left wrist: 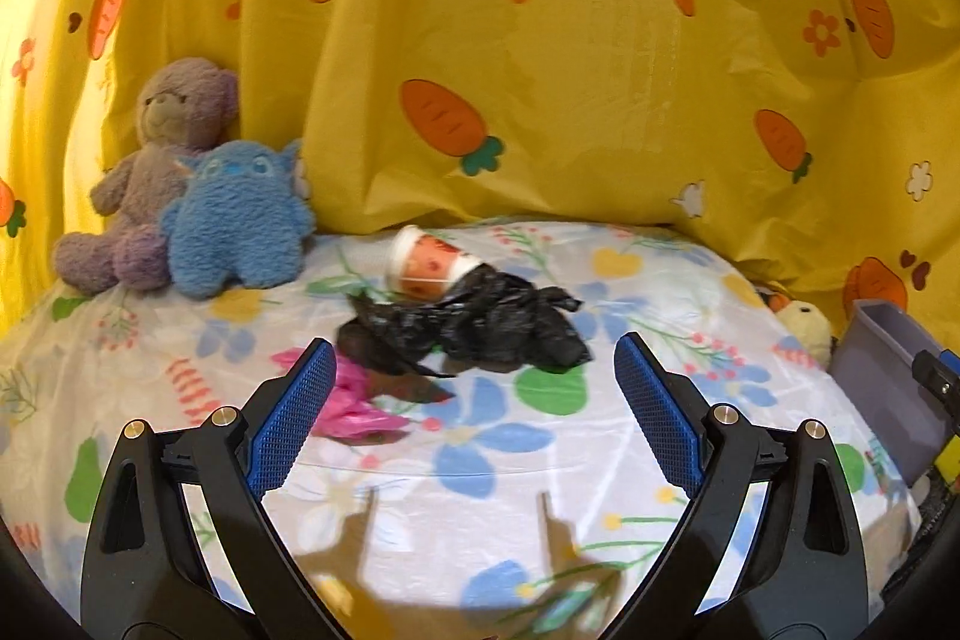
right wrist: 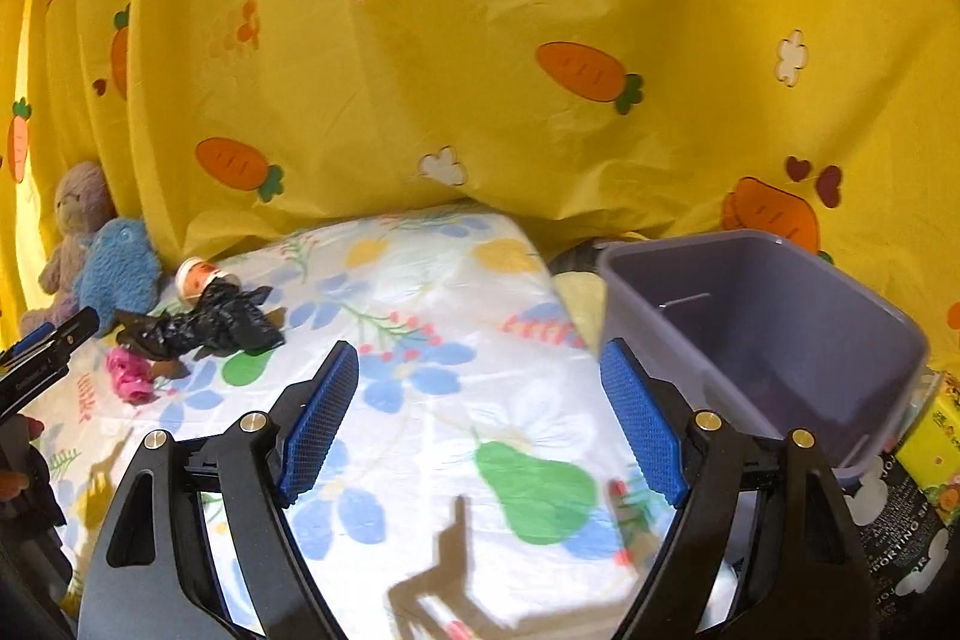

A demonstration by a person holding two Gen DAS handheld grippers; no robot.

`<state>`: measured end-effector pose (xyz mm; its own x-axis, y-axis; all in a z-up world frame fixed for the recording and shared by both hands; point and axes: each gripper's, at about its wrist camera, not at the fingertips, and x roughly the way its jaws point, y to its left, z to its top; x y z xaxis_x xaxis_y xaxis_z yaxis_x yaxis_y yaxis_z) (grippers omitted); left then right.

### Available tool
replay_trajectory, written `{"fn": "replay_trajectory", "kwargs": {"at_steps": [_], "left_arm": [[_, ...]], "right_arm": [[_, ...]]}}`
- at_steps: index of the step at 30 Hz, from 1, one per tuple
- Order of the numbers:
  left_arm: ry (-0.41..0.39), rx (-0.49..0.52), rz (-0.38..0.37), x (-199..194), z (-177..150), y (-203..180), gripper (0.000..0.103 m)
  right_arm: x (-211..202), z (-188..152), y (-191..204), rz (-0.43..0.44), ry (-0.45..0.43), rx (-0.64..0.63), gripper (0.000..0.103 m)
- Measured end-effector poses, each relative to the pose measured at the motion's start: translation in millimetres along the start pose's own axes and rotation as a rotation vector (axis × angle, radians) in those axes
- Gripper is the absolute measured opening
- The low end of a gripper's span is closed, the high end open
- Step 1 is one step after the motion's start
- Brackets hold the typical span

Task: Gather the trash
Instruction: 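Grasp the pink bag with the left gripper while the right gripper grasps the black bag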

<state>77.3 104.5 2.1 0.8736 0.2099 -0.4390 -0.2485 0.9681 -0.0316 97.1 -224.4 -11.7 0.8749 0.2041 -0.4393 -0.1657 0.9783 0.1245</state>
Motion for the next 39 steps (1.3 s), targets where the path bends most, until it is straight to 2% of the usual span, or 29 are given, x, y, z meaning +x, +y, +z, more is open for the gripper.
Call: {"fn": "replay_trajectory", "kwargs": {"at_steps": [6,9,13,16,19,22,23,25,27,31,36,39], "left_arm": [[0.073,-0.032,0.083,18,-9,55,0.092],[0.123,-0.076,0.080,34,-13,71,0.091],[0.202,-0.092,0.077,60,-19,75,0.087],[0.250,-0.075,0.082,79,-21,74,0.079],[0.302,-0.099,0.072,97,-22,80,0.072],[0.341,-0.133,0.061,111,-25,88,0.060],[0.349,-0.143,0.054,114,-26,90,0.053],[0.353,-0.163,0.033,117,-27,95,0.038],[0.345,-0.175,0.025,117,-28,100,0.032],[0.302,-0.199,0.034,102,-23,114,0.029],[0.195,-0.250,0.153,79,-10,144,0.029],[0.164,-0.258,0.210,72,-6,154,0.029]], "right_arm": [[19,3,63,0.113,0.035,-0.075,0.081],[24,6,88,0.136,0.039,-0.120,0.081],[30,13,114,0.156,0.045,-0.167,0.080],[35,18,132,0.167,0.048,-0.199,0.080],[43,22,152,0.193,0.058,-0.233,0.080],[54,22,176,0.232,0.075,-0.270,0.080],[58,21,184,0.246,0.083,-0.283,0.080],[67,19,200,0.268,0.096,-0.310,0.080],[75,16,216,0.288,0.110,-0.338,0.080],[94,5,245,0.316,0.143,-0.381,0.077],[119,-10,278,0.340,0.201,-0.416,0.071],[134,-17,295,0.352,0.230,-0.419,0.068]]}}
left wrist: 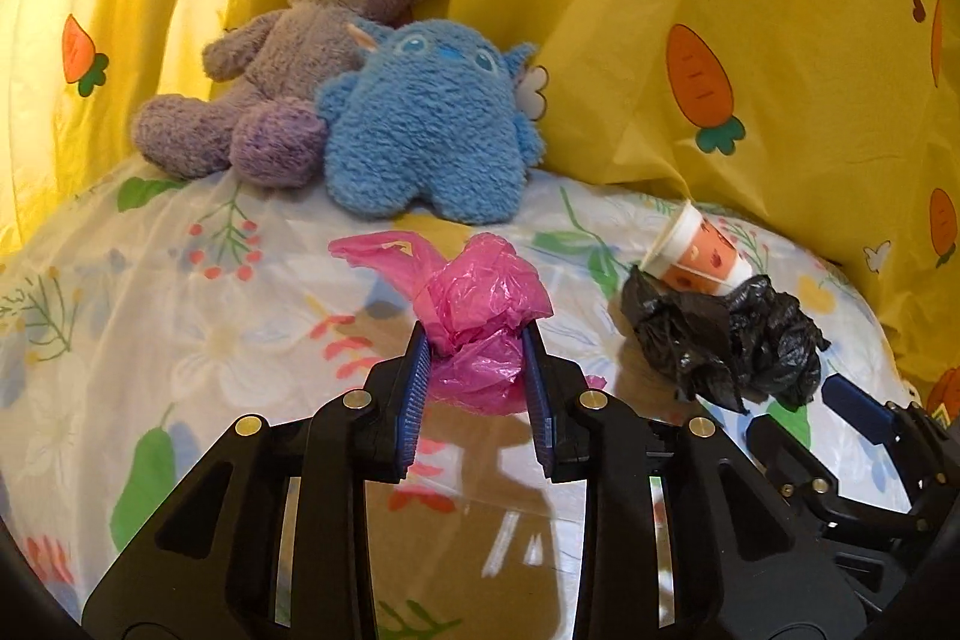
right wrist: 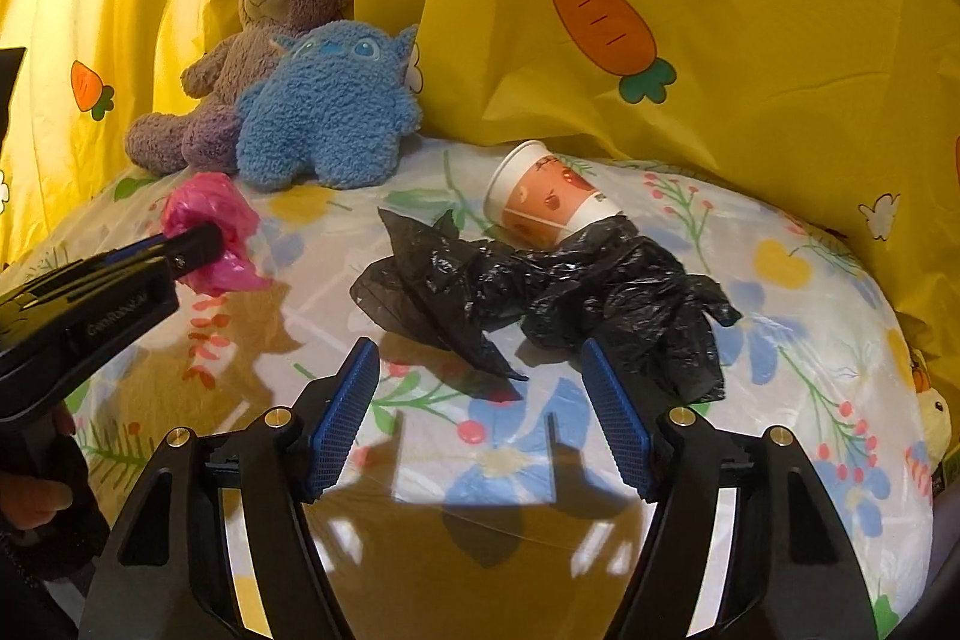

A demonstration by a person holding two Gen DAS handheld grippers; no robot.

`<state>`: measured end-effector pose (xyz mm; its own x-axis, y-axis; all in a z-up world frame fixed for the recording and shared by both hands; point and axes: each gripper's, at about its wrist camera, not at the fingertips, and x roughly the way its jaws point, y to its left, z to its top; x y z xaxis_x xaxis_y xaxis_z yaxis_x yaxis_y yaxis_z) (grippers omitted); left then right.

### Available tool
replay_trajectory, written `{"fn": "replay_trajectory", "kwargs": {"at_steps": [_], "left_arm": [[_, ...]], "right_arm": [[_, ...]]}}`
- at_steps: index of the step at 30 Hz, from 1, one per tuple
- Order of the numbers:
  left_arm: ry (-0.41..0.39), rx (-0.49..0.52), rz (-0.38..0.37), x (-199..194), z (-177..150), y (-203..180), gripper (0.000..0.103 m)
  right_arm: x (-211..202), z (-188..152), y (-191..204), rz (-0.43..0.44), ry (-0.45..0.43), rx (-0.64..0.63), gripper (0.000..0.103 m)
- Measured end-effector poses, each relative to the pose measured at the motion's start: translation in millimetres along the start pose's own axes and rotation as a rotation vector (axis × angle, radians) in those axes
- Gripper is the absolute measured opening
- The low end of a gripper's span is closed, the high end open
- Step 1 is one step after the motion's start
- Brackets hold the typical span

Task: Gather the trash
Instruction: 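Grasp the pink bag with the left gripper while the right gripper grasps the black bag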

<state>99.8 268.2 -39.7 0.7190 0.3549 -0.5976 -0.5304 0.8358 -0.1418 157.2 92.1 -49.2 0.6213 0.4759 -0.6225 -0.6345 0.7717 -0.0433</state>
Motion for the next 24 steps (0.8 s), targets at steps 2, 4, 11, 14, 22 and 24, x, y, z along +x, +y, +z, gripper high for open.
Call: {"fn": "replay_trajectory", "kwargs": {"at_steps": [2,4,11,14,22,24], "left_arm": [[-0.007,0.000,0.015,1,3,5,0.029],[-0.006,-0.013,0.015,3,3,9,0.029],[0.011,-0.026,-0.024,11,0,9,0.029],[0.011,-0.016,-0.041,11,-2,4,0.029],[0.002,-0.006,-0.063,3,-4,2,0.029],[-0.009,0.000,-0.069,-4,-4,0,0.029]], "right_arm": [[12,2,7,0.009,0.014,-0.005,0.066],[23,6,13,0.002,0.028,-0.010,0.065],[57,13,12,-0.011,0.097,0.036,0.019],[59,10,11,-0.011,0.098,0.034,0.004],[11,9,7,0.024,-0.010,0.006,0.002],[-7,7,3,0.030,-0.035,0.005,0.002]]}}
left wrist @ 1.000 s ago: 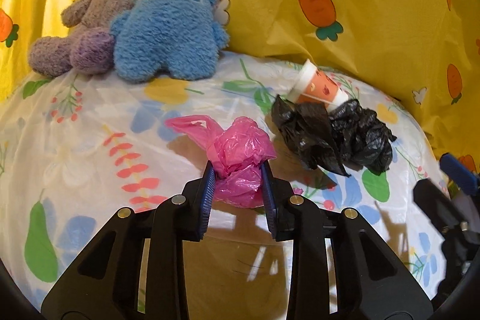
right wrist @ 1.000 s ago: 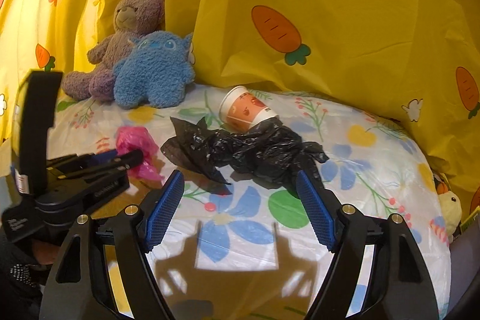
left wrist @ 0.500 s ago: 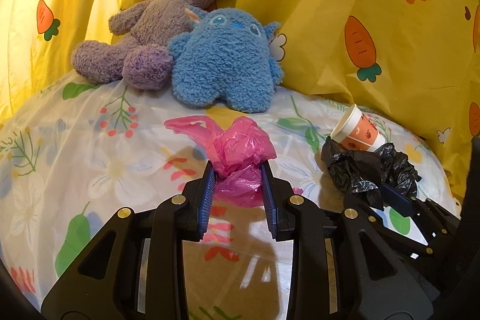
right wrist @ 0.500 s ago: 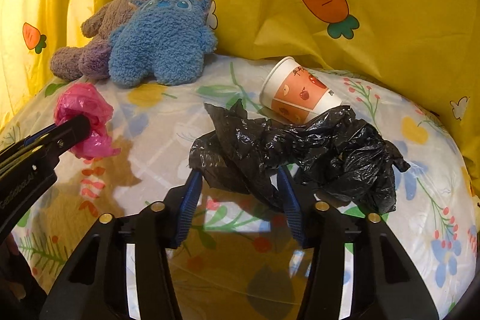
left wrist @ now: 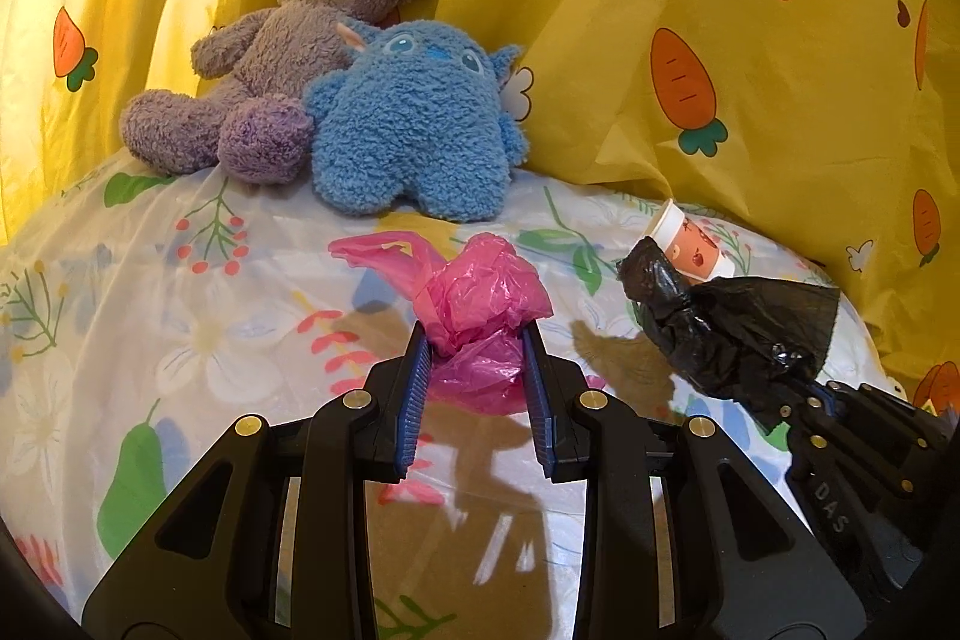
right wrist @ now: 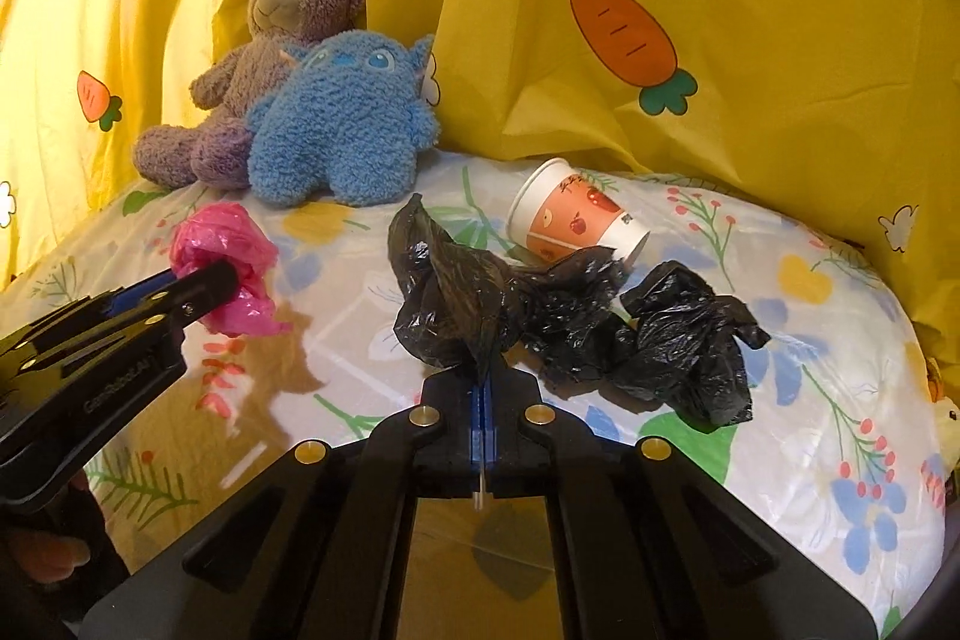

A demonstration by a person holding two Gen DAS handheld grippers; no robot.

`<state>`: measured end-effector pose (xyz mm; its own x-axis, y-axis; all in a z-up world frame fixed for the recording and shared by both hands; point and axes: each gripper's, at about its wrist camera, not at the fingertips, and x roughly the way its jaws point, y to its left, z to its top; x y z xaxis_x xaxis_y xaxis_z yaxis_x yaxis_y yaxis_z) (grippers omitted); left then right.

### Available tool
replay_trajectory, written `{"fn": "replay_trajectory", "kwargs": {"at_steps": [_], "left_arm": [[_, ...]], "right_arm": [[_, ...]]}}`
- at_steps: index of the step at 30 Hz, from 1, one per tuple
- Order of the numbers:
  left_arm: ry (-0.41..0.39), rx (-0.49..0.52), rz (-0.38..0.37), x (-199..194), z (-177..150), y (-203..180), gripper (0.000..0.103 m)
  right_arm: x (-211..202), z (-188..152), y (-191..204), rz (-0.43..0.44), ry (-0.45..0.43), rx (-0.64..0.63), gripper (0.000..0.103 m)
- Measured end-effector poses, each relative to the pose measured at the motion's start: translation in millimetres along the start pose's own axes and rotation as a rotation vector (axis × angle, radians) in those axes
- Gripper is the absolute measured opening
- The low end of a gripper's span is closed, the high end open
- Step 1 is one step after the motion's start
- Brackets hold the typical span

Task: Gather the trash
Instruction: 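Grasp the pink bag with the left gripper while the right gripper grasps the black bag, then lift the pink and black bags and carry both over the grey bin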

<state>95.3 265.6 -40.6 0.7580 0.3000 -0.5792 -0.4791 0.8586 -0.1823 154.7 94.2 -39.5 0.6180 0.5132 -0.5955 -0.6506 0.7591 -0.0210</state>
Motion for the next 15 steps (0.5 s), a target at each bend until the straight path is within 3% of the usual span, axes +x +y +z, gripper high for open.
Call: {"fn": "replay_trajectory", "kwargs": {"at_steps": [15], "left_arm": [[-0.062,0.106,-0.110,-65,-16,-55,0.029]], "right_arm": [[-125,-40,-33,0.010,-0.116,0.004,0.002]]}}
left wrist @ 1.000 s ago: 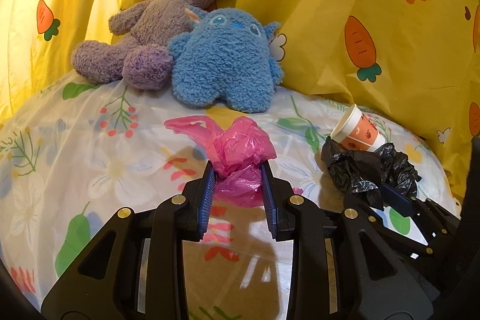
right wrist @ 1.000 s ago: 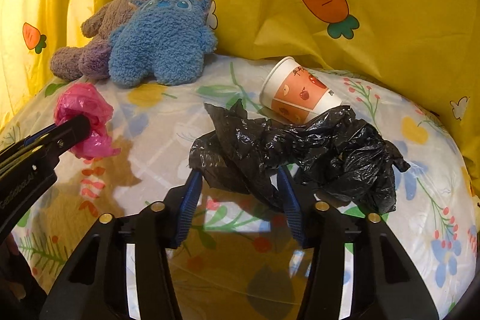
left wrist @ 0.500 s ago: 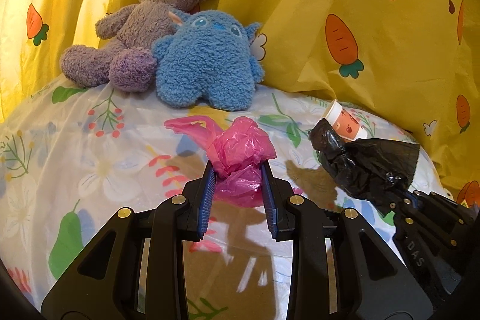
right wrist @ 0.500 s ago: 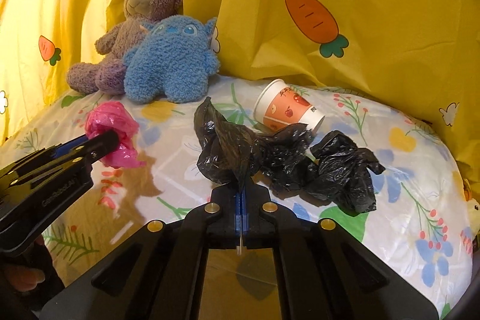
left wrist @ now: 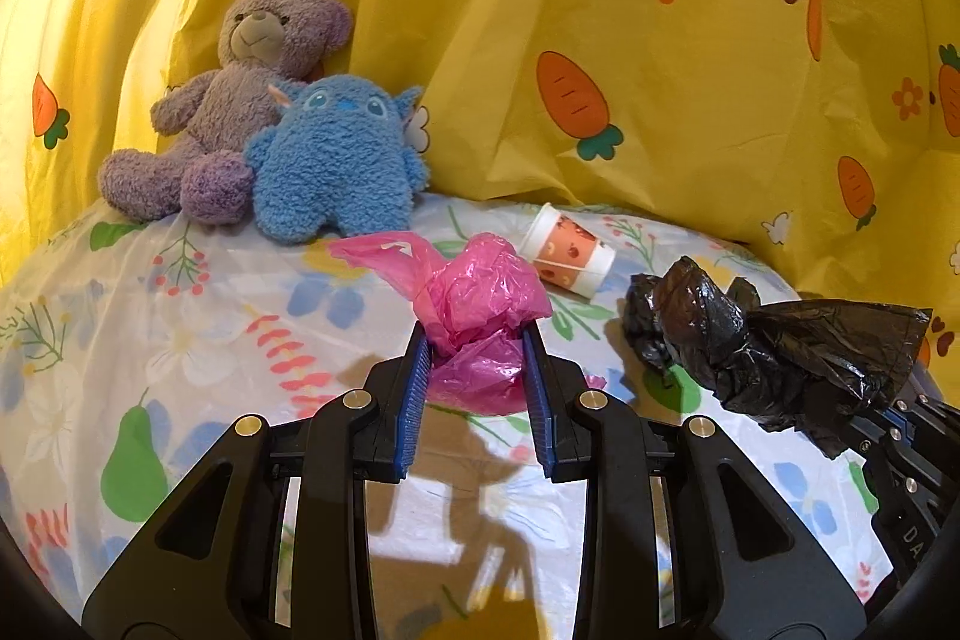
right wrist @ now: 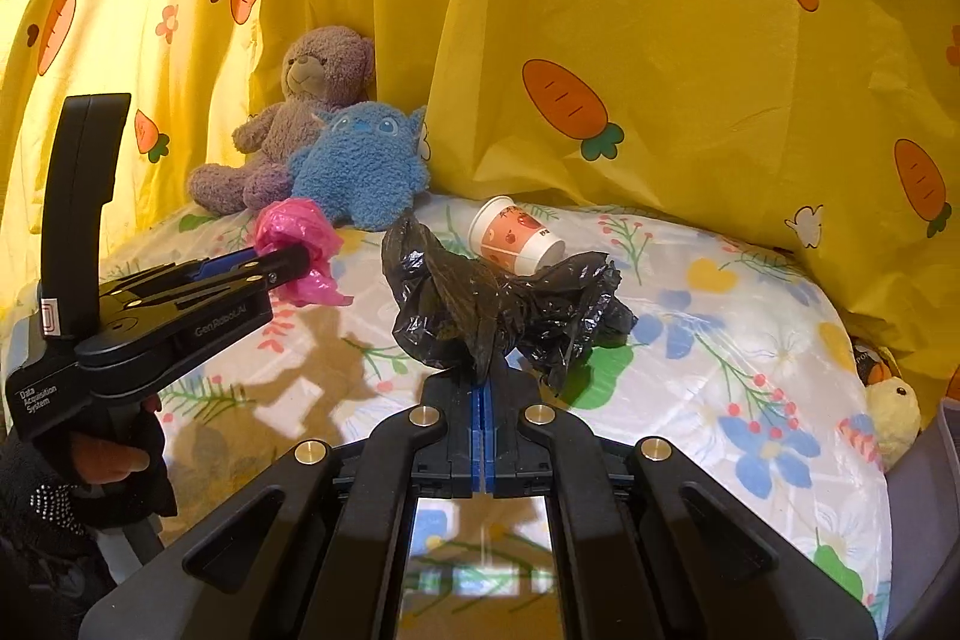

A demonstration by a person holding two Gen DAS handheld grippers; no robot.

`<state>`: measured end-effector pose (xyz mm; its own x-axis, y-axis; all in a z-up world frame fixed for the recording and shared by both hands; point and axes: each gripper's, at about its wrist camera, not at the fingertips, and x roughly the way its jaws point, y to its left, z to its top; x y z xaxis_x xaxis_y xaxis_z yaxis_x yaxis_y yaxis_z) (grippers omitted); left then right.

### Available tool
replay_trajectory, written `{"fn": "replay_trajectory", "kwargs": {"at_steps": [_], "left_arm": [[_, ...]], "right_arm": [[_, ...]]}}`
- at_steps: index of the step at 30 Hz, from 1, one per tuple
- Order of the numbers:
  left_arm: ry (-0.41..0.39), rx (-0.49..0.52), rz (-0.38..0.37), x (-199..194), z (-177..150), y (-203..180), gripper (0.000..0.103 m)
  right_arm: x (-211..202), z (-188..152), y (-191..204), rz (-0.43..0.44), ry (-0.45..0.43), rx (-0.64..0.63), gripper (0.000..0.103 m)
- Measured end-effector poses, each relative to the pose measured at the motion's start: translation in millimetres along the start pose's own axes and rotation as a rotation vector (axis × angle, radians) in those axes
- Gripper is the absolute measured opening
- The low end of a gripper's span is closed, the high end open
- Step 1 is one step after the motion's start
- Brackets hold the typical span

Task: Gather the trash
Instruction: 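Lift the pink and black bags and carry both over the grey bin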

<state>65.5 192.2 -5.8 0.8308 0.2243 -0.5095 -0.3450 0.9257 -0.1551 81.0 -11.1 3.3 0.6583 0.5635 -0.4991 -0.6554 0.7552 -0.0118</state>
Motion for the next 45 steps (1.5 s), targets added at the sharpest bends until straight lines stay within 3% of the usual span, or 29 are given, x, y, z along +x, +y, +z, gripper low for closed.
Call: {"fn": "replay_trajectory", "kwargs": {"at_steps": [15,28,45], "left_arm": [[-0.008,0.106,-0.111,-32,-19,-69,0.029],[0.001,0.176,-0.191,-34,-25,-117,0.029],[-0.007,0.318,-0.407,-42,-27,-227,0.029]], "right_arm": [[-68,-38,-50,-0.064,-0.063,0.078,0.002],[-92,-58,-93,-0.141,-0.084,0.140,0.002],[-127,-74,-155,-0.334,-0.095,0.223,0.002]]}}
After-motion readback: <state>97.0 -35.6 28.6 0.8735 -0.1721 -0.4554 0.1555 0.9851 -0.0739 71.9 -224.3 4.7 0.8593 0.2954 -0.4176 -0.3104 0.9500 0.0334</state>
